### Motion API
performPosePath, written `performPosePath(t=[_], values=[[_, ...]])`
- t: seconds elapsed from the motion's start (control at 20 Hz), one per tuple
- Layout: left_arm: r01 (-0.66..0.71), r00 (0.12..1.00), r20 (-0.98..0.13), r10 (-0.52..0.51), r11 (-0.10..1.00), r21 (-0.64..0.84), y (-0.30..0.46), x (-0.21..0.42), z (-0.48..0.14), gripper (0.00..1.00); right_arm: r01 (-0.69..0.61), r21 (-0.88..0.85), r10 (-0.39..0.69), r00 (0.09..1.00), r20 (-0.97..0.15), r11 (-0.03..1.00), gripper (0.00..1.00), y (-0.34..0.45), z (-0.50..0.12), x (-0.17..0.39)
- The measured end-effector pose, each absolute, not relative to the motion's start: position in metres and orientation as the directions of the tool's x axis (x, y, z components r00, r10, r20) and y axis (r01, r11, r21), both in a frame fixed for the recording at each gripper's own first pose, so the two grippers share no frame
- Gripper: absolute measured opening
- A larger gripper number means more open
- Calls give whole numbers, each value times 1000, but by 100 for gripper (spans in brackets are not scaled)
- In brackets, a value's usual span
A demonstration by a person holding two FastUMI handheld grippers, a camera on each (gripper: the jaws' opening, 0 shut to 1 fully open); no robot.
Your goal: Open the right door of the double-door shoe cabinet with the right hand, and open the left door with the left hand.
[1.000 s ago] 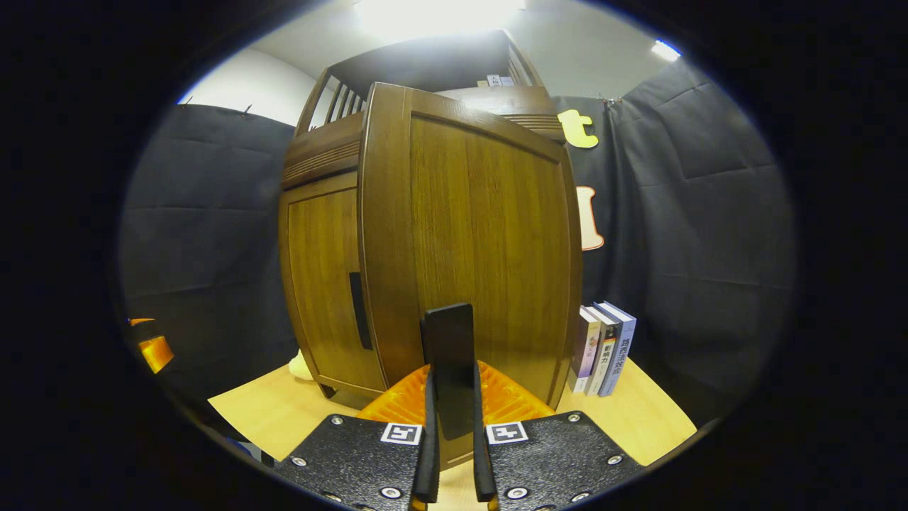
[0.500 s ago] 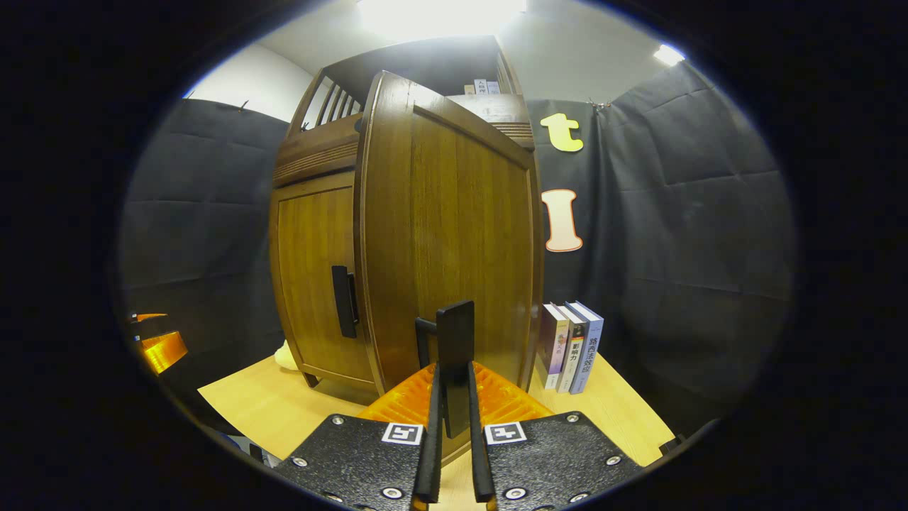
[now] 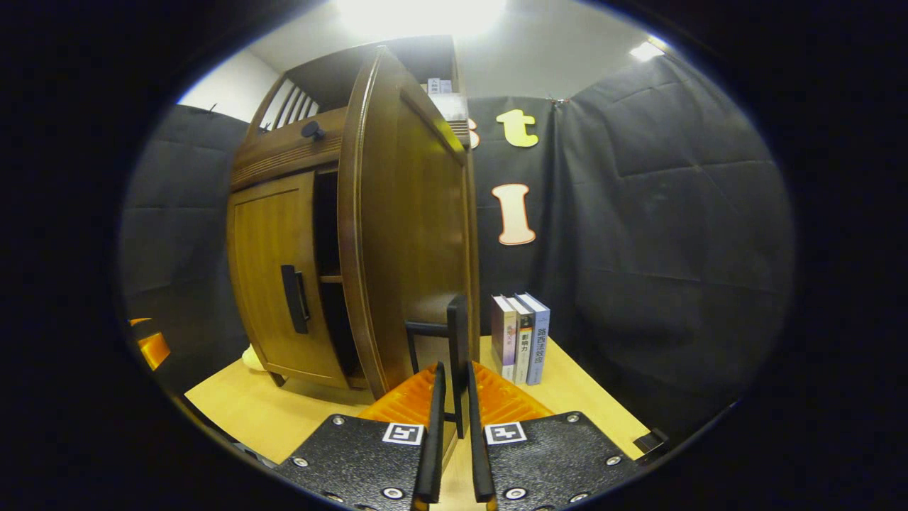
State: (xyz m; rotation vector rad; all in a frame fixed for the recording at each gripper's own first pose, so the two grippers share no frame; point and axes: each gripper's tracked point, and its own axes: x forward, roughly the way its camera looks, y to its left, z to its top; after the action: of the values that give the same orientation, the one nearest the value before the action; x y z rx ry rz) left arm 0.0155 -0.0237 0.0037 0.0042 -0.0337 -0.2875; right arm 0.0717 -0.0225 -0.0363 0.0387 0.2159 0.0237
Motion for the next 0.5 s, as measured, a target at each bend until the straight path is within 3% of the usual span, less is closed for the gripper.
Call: performPosePath(t=[0.15,0.2,0.25,0.4,0.45,0.5], values=[[298,954,35,-298,954,15,-26,19,3,93,16,37,-8,977,-215,999,10,-43,-35,65],[305,951,35,-306,952,17,-28,20,3,99,31,34,-23,977,-213,999,10,-51,-34,61],[312,949,35,-313,950,19,-30,22,4,93,46,35,-38,976,-212,998,9,-58,-33,58],[336,941,37,-337,942,22,-42,26,4,93,98,39,-87,974,-209,994,9,-84,-32,46],[344,938,39,-345,939,22,-47,28,5,99,119,38,-109,972,-208,992,9,-93,-32,41],[353,934,41,-354,935,22,-55,29,6,93,130,43,-119,971,-207,991,9,-100,-30,38]])
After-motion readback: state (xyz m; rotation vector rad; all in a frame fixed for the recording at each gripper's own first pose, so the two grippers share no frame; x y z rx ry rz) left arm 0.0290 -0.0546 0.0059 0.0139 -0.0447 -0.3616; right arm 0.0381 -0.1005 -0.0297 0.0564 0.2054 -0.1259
